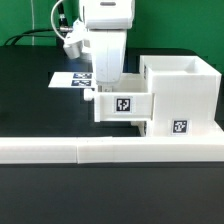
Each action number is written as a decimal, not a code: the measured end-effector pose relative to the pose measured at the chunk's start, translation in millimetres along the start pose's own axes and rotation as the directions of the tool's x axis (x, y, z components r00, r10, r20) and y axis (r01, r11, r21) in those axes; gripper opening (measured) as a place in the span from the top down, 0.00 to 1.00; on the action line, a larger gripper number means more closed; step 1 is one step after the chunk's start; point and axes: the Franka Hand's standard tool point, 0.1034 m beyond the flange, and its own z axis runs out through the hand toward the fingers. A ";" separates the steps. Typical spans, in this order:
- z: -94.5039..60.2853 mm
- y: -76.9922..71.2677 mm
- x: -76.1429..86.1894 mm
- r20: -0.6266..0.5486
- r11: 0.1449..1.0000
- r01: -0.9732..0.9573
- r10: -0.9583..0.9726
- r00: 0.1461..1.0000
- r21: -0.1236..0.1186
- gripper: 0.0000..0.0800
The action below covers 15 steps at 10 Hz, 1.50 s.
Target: Assemble drawer
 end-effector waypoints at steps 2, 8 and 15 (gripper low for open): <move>0.5 -0.3 -1.7 0.000 1.000 -0.003 0.003 1.000 0.001 0.94; 0.9 -0.3 14.9 -0.006 1.000 0.021 -0.021 1.000 -0.017 0.94; -6.2 3.1 9.0 0.004 1.000 0.007 -0.007 1.000 -0.004 0.44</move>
Offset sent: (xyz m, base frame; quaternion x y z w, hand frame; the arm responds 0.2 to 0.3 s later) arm 0.0000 0.0000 0.0000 0.0000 0.0000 0.0000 1.0000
